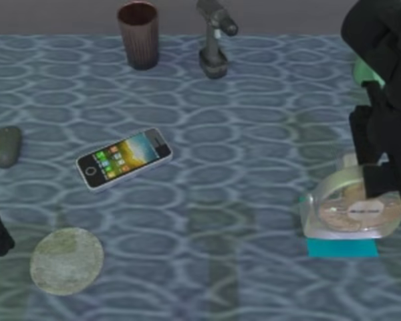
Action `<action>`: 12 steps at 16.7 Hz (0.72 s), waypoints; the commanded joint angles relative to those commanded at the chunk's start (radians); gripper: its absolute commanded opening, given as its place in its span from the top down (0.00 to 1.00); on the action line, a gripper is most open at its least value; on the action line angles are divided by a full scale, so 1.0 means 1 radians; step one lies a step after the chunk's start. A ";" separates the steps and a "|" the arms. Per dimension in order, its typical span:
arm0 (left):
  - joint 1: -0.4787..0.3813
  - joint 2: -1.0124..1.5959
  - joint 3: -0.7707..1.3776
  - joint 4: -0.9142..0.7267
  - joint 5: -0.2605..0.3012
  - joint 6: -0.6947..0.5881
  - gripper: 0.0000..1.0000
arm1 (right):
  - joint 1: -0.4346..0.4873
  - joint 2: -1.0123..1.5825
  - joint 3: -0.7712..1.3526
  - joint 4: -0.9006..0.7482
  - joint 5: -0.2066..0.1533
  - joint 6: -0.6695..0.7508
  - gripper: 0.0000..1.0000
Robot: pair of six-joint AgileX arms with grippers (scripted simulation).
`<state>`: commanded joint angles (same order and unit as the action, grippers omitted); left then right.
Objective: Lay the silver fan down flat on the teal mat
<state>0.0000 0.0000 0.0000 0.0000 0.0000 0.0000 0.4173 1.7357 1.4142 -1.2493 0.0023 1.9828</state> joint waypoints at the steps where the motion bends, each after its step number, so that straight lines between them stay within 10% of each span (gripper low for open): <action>1: 0.000 0.000 0.000 0.000 0.000 0.000 0.00 | 0.000 0.001 -0.003 0.003 0.000 0.000 1.00; 4: 0.000 0.000 0.000 0.000 0.000 0.000 0.00 | 0.000 0.001 -0.003 0.003 0.000 0.000 1.00; 12: 0.000 0.000 0.000 0.000 0.000 0.000 0.00 | 0.000 0.001 -0.003 0.003 0.000 0.000 0.40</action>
<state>0.0000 0.0000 0.0000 0.0000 0.0000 0.0000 0.4171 1.7363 1.4114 -1.2465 0.0023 1.9829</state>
